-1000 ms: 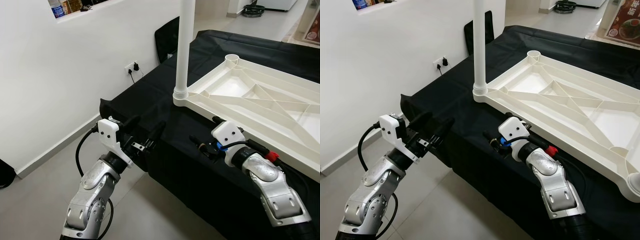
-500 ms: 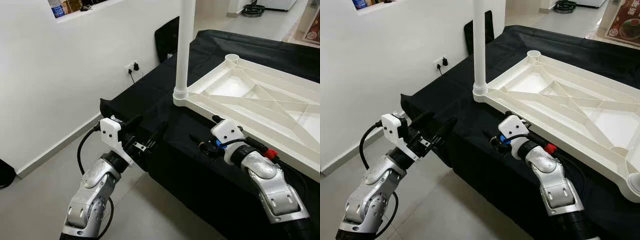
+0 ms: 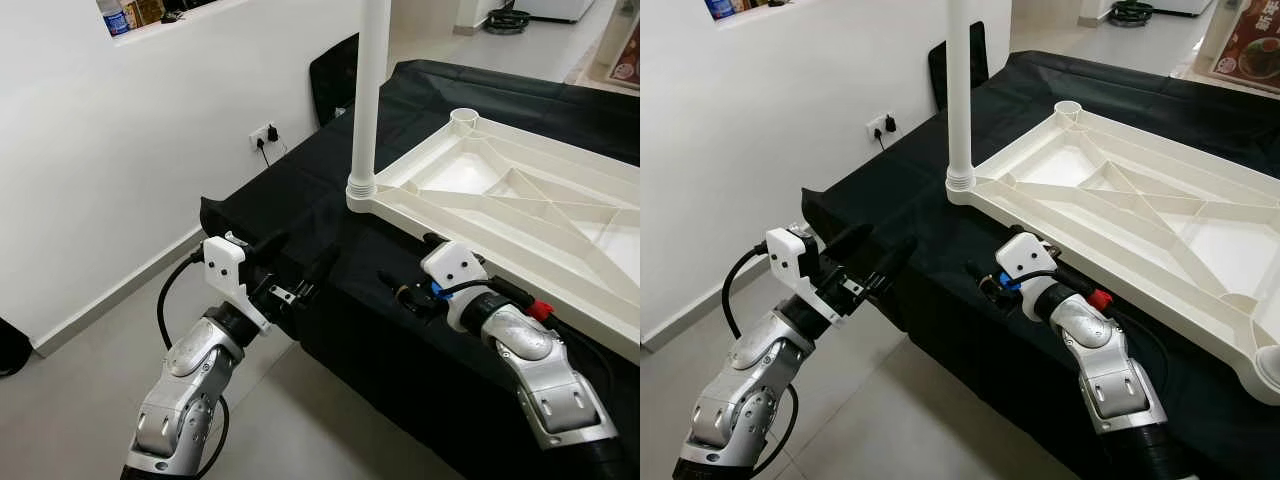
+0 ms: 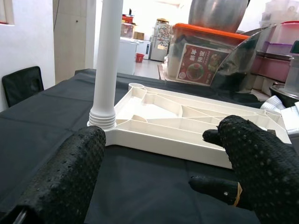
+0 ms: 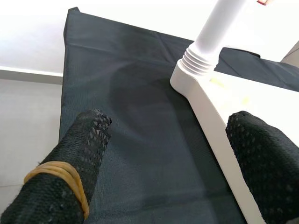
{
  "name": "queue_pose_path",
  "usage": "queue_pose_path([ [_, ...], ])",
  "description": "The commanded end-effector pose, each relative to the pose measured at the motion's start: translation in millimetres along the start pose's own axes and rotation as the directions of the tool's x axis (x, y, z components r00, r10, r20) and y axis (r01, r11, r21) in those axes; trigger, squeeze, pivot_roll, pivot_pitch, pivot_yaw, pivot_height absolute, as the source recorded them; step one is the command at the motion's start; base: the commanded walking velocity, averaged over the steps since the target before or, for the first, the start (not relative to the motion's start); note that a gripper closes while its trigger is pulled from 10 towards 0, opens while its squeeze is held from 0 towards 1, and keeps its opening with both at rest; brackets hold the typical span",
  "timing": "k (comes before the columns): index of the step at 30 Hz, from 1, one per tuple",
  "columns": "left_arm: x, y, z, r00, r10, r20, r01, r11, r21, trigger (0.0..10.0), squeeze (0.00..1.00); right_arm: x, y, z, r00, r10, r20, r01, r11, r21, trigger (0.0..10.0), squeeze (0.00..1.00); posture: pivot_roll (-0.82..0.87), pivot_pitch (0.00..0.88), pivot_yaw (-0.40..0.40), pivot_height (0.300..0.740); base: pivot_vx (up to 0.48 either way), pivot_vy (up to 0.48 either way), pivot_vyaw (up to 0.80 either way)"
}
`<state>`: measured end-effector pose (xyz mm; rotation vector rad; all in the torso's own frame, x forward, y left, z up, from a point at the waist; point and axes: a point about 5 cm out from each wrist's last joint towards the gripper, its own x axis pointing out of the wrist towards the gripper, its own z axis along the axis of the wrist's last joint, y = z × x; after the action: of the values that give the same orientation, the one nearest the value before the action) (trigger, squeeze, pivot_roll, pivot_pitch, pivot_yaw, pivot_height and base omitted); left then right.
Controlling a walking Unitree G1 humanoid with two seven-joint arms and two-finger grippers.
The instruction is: Building children table
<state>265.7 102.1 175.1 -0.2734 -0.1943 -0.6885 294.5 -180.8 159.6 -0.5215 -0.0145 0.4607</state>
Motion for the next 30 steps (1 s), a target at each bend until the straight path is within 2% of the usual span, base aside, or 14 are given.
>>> queue_pose_path([
  [1,0.6,1.5,-1.2,1.0,0.007,-0.003,-0.007,1.0,0.008,10.0,0.0,0.6,2.7,3.3,1.0,0.021,0.019,-0.021,1.0,-0.011,10.0,0.0,-0.1,0.072,0.029,0.74,0.0,0.0,0.0],
  [30,1.5,1.6,1.0,1.0,0.006,0.018,-0.006,1.0,0.013,10.0,0.0,8.5,-0.5,8.9,0.999,0.033,0.04,-0.032,0.999,-0.027,10.0,0.0,-0.1,0.051,0.017,0.74,0.0,0.0,0.0],
])
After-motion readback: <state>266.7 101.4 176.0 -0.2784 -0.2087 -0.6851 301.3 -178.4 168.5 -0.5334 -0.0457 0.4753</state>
